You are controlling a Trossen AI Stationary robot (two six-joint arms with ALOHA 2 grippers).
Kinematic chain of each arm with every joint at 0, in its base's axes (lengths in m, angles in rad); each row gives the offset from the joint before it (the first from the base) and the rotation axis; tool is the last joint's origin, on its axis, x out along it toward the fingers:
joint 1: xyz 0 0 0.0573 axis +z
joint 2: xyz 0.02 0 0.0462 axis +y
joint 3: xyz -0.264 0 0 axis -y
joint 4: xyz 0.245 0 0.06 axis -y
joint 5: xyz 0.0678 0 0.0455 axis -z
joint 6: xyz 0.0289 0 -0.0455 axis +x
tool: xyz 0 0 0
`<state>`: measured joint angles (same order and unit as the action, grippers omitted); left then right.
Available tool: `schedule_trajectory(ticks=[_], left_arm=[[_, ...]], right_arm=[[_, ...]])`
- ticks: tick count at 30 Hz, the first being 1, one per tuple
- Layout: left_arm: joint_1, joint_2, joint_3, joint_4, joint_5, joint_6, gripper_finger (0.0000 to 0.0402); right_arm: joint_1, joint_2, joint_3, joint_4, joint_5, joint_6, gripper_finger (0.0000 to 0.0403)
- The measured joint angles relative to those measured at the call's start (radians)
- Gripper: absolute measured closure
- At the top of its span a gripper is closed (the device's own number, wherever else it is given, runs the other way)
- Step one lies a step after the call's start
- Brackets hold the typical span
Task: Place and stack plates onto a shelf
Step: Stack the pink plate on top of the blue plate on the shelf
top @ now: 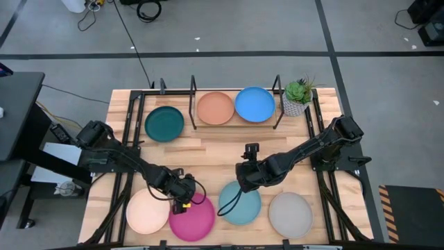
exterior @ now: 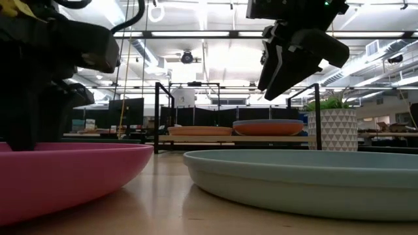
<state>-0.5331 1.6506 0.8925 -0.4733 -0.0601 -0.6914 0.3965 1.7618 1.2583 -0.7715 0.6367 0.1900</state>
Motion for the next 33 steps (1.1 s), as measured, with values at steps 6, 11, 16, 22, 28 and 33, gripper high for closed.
schedule_trajectory(ticks=[6, 11, 16, 22, 28, 33], left_arm=[[0.004, 0.007, 0.000, 0.003, 0.006, 0.003, 0.0308], [0.007, 0.005, 0.003, 0.025, 0.010, 0.013, 0.0386], [0.011, 0.004, 0.023, 0.012, 0.011, 0.078, 0.0387], [0.031, -0.021, 0.091, -0.063, 0.077, 0.196, 0.0387], [0.088, -0.098, 0.123, -0.125, 0.088, 0.287, 0.0387], [0.187, -0.130, 0.123, -0.126, 0.117, 0.373, 0.0387]], right_arm=[[-0.007, 0.000, 0.000, 0.005, 0.001, -0.009, 0.0172], [-0.014, 0.000, 0.000, 0.014, 0.001, -0.015, 0.0172], [-0.014, 0.000, 0.000, 0.064, -0.001, -0.068, 0.0172], [-0.013, 0.000, 0.000, 0.104, -0.009, -0.129, 0.0172], [0.019, 0.000, 0.000, 0.113, -0.001, -0.218, 0.0172], [0.084, 0.000, 0.000, 0.206, 0.078, -0.396, 0.0173]])
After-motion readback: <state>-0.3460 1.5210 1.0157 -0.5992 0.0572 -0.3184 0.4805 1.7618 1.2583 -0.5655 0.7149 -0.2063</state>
